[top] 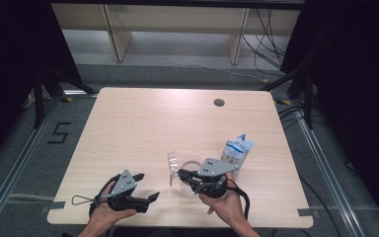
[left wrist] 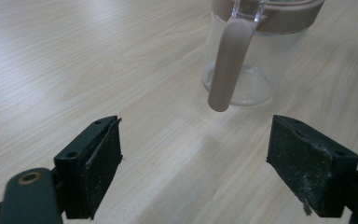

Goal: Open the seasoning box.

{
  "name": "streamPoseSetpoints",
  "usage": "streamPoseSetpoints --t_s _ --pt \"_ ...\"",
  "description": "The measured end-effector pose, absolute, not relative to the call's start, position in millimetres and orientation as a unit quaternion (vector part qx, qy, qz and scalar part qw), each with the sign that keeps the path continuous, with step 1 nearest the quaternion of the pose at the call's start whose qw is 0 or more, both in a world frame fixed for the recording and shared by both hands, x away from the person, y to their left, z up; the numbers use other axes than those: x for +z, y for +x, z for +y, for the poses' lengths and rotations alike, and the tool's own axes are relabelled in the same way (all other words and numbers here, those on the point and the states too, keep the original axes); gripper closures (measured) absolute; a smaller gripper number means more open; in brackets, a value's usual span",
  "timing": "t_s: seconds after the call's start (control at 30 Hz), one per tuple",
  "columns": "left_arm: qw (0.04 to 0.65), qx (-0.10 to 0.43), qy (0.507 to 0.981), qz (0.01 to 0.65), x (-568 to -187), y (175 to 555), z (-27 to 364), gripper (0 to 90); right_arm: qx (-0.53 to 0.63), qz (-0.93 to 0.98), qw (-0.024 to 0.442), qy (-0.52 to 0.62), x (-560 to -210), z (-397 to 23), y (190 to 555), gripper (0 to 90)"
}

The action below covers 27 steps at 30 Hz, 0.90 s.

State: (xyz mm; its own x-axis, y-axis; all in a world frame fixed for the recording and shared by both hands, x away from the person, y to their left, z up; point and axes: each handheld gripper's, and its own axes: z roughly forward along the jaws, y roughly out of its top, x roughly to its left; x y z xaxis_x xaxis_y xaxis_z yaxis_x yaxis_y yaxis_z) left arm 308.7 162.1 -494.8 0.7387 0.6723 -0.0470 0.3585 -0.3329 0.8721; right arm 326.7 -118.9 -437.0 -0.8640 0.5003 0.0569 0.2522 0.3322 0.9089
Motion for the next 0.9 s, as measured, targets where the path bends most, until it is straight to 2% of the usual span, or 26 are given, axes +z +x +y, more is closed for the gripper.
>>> streamPoseSetpoints --t_s 0.07,0.37,0.4,0.47,0.57,0.63,0.7,0.9 --pt "0.481 0.160 0.799 0.324 -495.6 308.6 161.8 17.0 0.528 0.810 0.127 0.221 -437.4 -118.5 328.8 85.5" --pt "0.478 0.164 0.801 0.320 -494.8 309.6 162.9 17.0 0.527 0.806 0.112 0.246 -435.9 -122.7 325.1 83.0" --pt "0.484 0.160 0.798 0.322 -495.3 309.7 161.9 17.0 0.532 0.805 0.124 0.231 -435.6 -125.7 327.9 81.2" --pt "0.480 0.158 0.800 0.323 -496.2 309.4 162.3 17.0 0.531 0.804 0.115 0.240 -435.1 -128.4 327.4 78.4" --pt "0.483 0.157 0.798 0.323 -496.3 310.0 161.6 17.0 0.537 0.795 0.134 0.248 -433.4 -136.2 326.1 66.7" --pt "0.482 0.157 0.798 0.326 -496.5 309.7 161.1 17.0 0.532 0.797 0.149 0.244 -431.5 -142.4 324.9 63.5" --pt "0.480 0.156 0.801 0.322 -496.8 309.9 162.4 17.0 0.535 0.790 0.138 0.266 -430.8 -147.5 321.1 56.4" --pt "0.473 0.158 0.806 0.320 -496.1 310.2 163.8 17.0 0.538 0.779 0.165 0.276 -423.9 -169.9 314.4 50.9"
